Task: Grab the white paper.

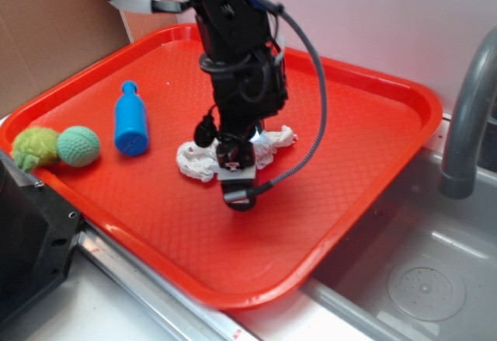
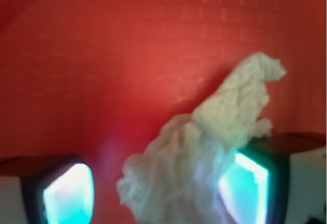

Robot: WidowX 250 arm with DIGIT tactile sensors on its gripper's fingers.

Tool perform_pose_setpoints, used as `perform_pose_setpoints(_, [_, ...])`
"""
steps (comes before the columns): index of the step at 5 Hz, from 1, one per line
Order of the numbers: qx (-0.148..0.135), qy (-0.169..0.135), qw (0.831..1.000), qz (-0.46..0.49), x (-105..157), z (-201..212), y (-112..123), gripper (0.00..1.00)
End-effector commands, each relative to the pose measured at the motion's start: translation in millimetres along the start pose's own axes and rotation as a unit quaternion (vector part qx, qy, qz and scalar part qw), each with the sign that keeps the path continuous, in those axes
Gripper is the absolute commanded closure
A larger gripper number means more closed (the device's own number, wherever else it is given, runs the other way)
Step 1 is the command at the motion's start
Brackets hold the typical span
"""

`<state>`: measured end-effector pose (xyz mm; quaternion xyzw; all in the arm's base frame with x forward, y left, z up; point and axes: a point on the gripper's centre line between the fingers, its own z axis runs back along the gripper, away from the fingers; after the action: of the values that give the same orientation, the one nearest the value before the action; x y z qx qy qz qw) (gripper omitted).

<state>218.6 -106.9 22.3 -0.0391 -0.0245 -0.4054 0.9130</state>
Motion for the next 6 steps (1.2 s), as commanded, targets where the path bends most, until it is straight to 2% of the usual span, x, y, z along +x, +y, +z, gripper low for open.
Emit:
perform_pose_setpoints(1, [0.016,-0.002,1.000,0.009,-4.1,-4.1,6.9,1.00])
perform_pose_setpoints(4, [0.008,0.003,1.000,0.017,-8.8,13.6,5.4,1.00])
perform_pose_setpoints(5, [-0.014,0.014,0.996,0.087,-34.7,59.9,10.9,1.00])
perform_pose_setpoints(6, [0.014,-0.006,0.978,0.208,-70.1,112.8,21.5,1.00])
